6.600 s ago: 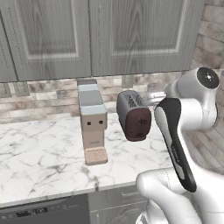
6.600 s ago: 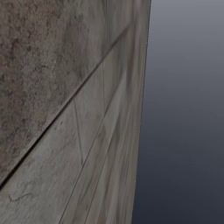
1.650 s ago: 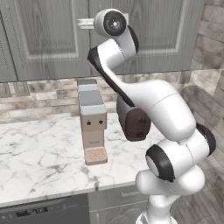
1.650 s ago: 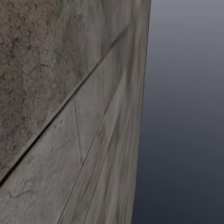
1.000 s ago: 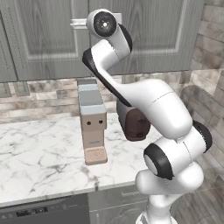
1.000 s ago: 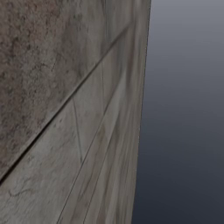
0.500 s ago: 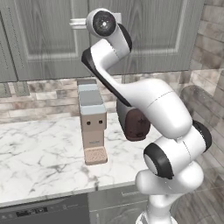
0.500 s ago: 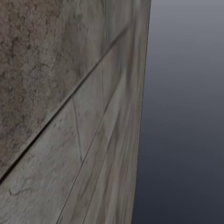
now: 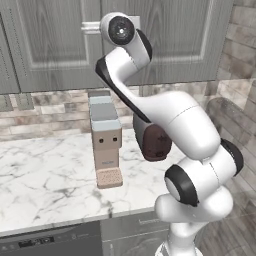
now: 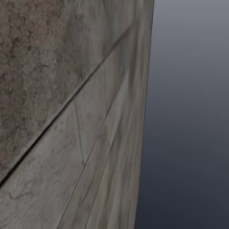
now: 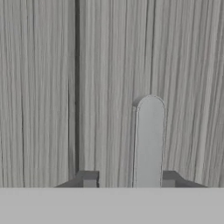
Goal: The dining table condiment station is running low on oil/vinegar bottle. Refill the condiment station by opening the cabinet and taking the oil/vinegar bottle from the cabinet and placing it on the dining table.
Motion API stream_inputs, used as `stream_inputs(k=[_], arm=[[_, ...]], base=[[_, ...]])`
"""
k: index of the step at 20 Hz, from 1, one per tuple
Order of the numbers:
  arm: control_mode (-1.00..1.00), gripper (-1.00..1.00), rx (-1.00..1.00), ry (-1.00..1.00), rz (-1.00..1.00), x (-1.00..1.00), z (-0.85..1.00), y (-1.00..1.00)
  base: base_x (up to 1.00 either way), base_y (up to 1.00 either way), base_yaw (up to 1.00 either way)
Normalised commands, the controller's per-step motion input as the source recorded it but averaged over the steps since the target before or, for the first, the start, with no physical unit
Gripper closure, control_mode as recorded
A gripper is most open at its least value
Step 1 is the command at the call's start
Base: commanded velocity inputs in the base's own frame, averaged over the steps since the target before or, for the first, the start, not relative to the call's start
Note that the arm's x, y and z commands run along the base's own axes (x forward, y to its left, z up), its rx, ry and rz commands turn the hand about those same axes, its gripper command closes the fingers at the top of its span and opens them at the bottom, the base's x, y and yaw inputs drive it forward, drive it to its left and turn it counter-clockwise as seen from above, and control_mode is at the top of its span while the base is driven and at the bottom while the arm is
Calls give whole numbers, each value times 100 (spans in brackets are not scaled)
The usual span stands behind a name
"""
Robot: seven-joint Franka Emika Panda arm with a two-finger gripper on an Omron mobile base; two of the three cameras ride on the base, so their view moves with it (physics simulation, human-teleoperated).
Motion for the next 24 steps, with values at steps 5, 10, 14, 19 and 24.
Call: stream_inputs(k=[5, 10, 14, 19, 24], arm=[[-100, 100, 3, -4, 2, 20, -11, -1], [-100, 100, 2, -1, 3, 18, -2, -1], [-100, 100, 0, 0, 1, 30, 0, 0], [-100, 100, -1, 4, 0, 10, -8, 2], [-100, 100, -1, 0, 0, -63, -13, 1]], base=[[0, 0, 0], [0, 0, 0], [0, 0, 0], [0, 0, 0], [0, 0, 0]])
